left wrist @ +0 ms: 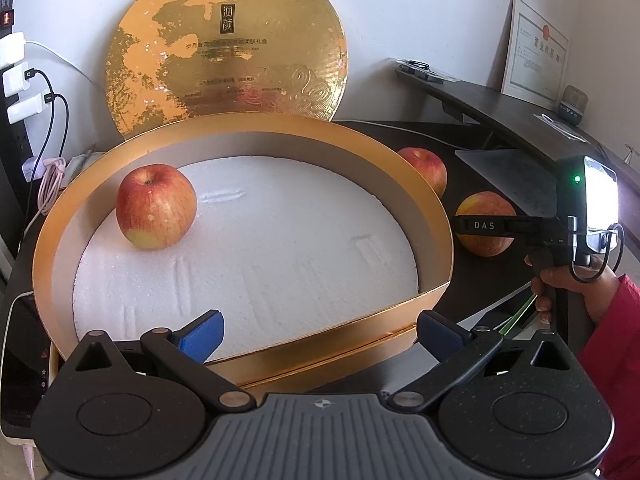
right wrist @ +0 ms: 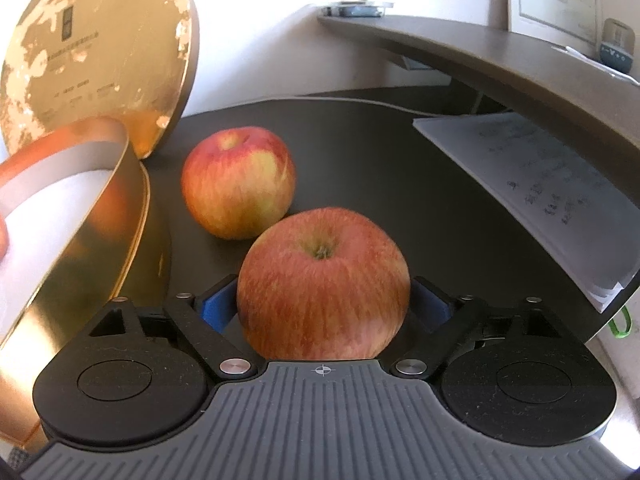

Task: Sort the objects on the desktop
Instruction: 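Lift the second red apple with the right tool and carry it into the box, then lower the apple onto the foam beside the first and open the right tool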

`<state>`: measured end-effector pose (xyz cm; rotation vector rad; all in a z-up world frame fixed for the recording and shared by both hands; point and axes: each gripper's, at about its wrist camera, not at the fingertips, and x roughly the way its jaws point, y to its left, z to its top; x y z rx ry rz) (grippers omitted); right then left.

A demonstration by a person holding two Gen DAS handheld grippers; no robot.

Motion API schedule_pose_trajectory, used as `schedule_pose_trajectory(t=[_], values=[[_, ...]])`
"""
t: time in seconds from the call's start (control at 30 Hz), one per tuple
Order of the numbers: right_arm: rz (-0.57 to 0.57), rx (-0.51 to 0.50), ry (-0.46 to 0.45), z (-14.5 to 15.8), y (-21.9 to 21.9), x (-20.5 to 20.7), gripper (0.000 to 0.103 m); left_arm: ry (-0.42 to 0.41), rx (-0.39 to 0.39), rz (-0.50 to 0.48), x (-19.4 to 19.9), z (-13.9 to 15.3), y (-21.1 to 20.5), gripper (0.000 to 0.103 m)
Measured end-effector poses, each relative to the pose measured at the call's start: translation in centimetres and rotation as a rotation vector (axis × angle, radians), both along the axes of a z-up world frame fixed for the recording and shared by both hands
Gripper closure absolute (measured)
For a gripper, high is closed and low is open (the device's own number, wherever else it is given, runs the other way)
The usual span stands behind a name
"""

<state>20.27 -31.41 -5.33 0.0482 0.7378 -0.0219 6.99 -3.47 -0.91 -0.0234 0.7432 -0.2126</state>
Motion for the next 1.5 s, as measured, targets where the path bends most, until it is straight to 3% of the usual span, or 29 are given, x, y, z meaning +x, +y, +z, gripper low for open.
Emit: schedule_pose_trajectory(t=[0.1, 0.43, 0.7, 1.0, 1.27, 1.5], values=[[-0.006, -0.001, 0.004, -0.1, 0.1, 0.2, 0.017, -0.005, -0.001, 0.001, -0.1, 0.1, 0.1, 0.000], [-0.045, -0.017, -0.019, 0.4, 0.6, -0.4, 0.018, -0.038, -0.012, 0.000, -1.5, 0.9, 1.1, 0.000], [-0.008, -0.061, -0.119, 5.4, 2.4, -2.4, 0.018, -0.100, -0.042, -0.022, -3.5, 2.0, 2.1, 0.000], [0.143, -0.056, -0.183, 10.1, 8.3, -3.2, 0.018, -0.165, -0.090, -0.018, -5.2, 2.4, 4.6, 0.000], [0.309, -0.096, -0.136, 9.4, 16.1, -1.5, 0.018, -0.171, -0.137, 0.021, -5.0, 1.7, 7.6, 0.000], [0.362, -0.121, -0.037, 6.9, 20.8, 2.1, 0.018, -0.167, -0.172, 0.036, -4.1, 0.9, 9.8, 0.000]])
